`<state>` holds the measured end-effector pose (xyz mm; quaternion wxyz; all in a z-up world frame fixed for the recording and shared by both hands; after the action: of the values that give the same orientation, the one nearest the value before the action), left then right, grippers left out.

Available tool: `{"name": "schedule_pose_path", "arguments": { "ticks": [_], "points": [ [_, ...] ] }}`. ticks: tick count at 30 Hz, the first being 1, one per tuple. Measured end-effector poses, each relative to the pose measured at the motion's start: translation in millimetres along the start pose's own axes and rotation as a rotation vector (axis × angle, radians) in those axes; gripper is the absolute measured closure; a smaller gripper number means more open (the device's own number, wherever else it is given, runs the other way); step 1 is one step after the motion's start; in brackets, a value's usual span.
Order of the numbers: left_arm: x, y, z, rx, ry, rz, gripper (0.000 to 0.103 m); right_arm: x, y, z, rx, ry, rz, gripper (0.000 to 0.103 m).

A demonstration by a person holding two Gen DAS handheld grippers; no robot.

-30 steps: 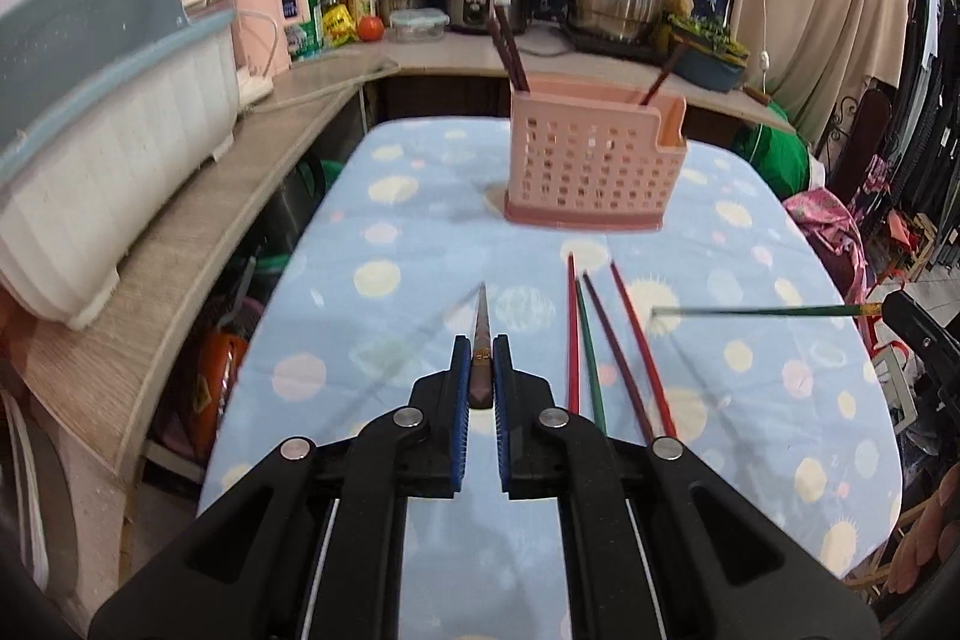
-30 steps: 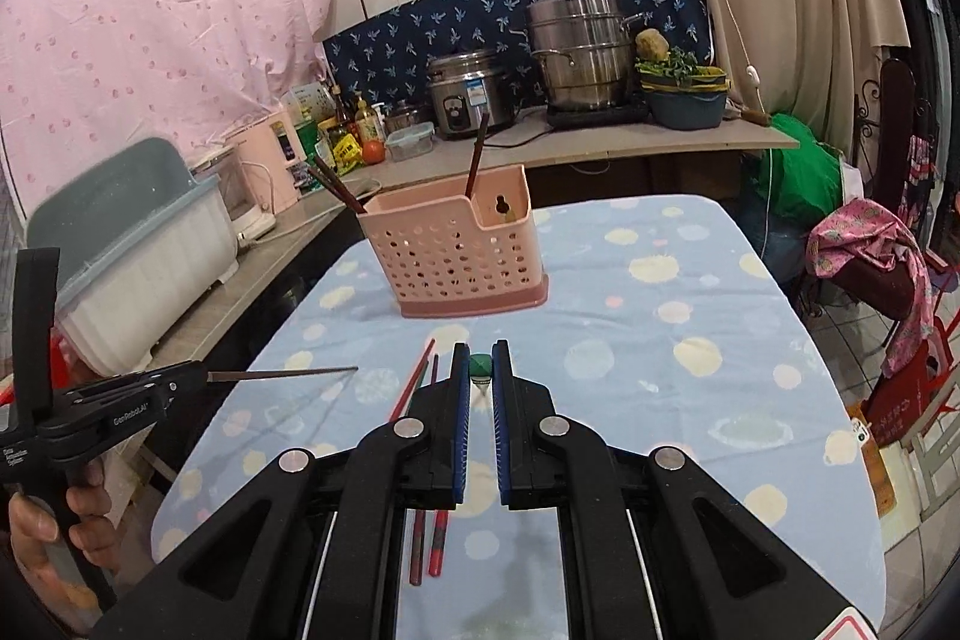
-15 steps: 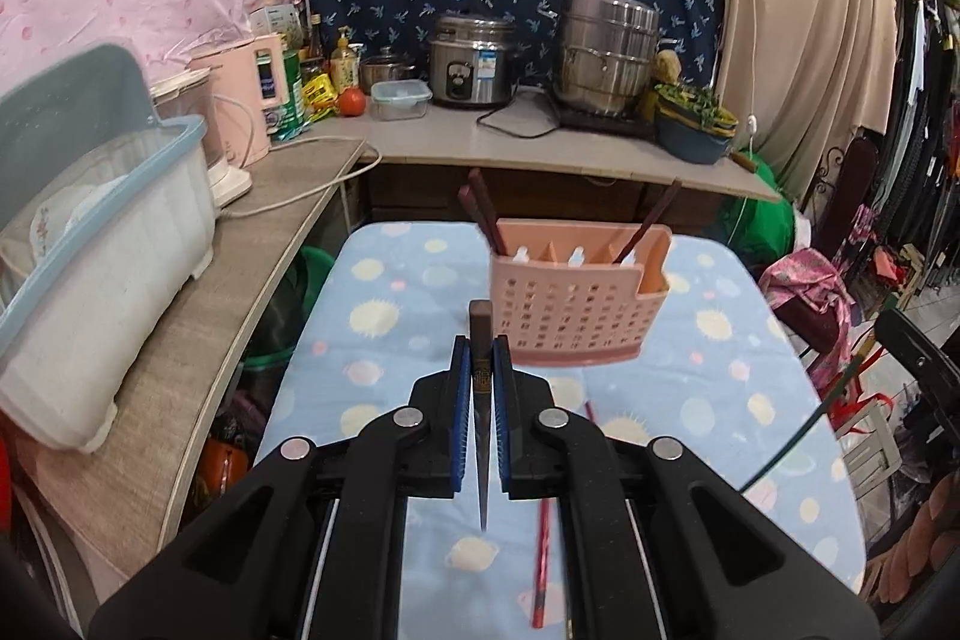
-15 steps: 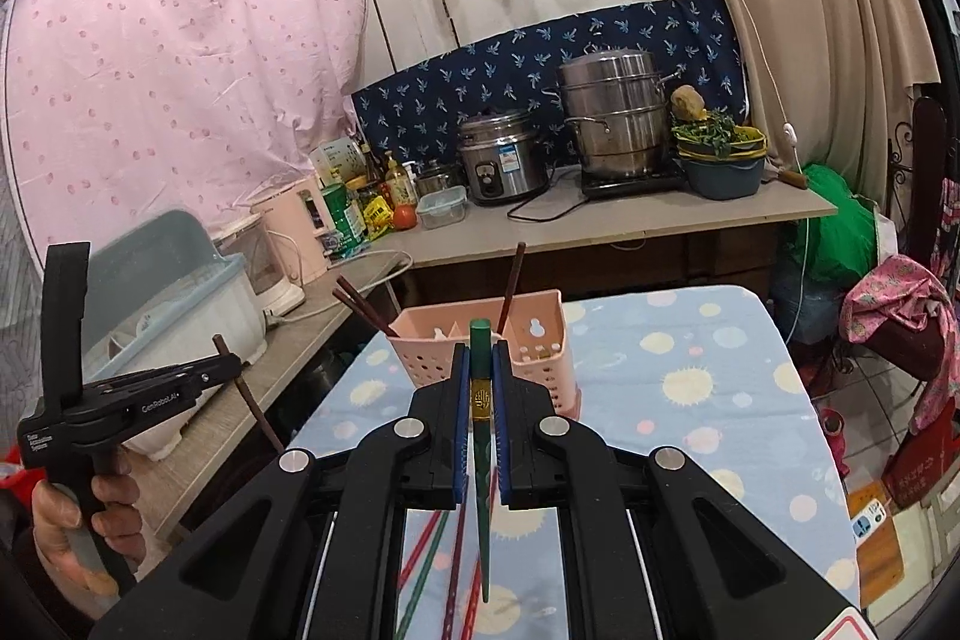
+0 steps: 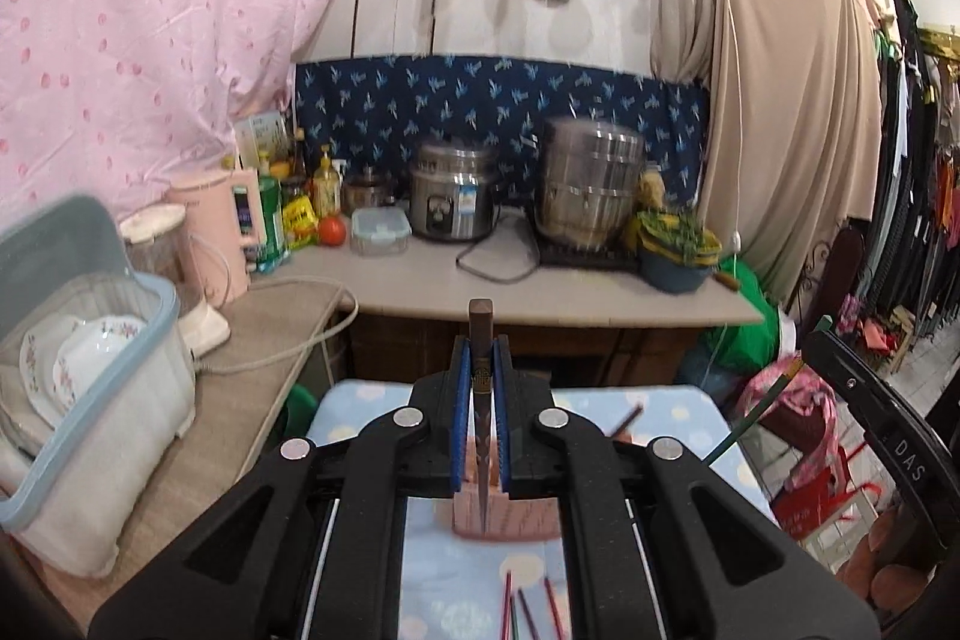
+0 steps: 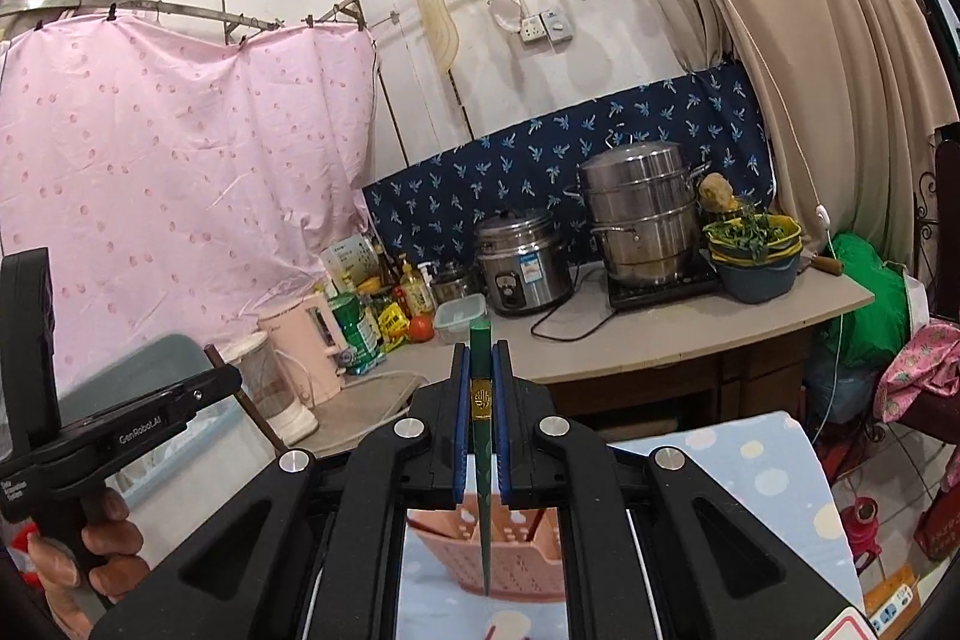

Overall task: Organize utensils
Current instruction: 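Lift the green and brown chopsticks with both tools and carry them over the pink basket, then lower both chopsticks into the pink basket and open both tools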

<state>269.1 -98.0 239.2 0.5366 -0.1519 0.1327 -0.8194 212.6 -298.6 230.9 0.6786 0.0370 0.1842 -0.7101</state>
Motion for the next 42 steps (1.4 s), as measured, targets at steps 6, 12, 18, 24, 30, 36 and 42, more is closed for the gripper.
{"name": "schedule_pose_path", "arguments": {
  "ticks": [6, 12, 18, 24, 30, 36, 42],
  "points": [
    [6.5, 29.1, 25.8, 0.077, 0.013, 0.005, 0.096, -0.7, 41.4, 12.0, 0.021, 0.01, -0.006, 0.096],
    [5.7, 70.5, 5.9, 0.018, 0.015, 0.002, 0.096, 10.2, 82.8, -19.4, -0.05, -0.01, -0.039, 0.096],
    [4.0, 103.3, -28.0, -0.059, 0.015, -0.004, 0.096, 19.2, 109.4, -58.5, -0.134, -0.017, -0.05, 0.096],
    [3.6, 116.2, -44.1, -0.095, 0.012, -0.007, 0.095, 21.4, 122.7, -81.4, -0.185, -0.034, -0.065, 0.096],
    [4.3, 112.9, -44.8, -0.082, 0.029, 0.022, 0.069, 22.9, 115.8, -80.3, -0.173, -0.029, -0.064, 0.09],
    [3.9, 95.6, -41.0, -0.057, 0.039, 0.032, 0.058, 17.6, 91.1, -70.1, -0.142, -0.031, -0.042, 0.08],
    [7.2, 68.5, -50.7, -0.064, 0.062, 0.035, 0.053, 8.8, 57.5, -77.5, -0.16, -0.041, -0.015, 0.08]
  ]
}}
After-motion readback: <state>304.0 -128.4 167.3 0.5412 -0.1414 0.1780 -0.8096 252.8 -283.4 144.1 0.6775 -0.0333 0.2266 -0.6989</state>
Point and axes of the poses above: each gripper's, at about its wrist camera, not at the fingertips, and y roughly the way its jaws point, x to its right, z to its top, the point moved 7 cm from there along y, roughly the way its jaws point, and after that the axes turned 3 degrees about -z, right-handed, at the moved point
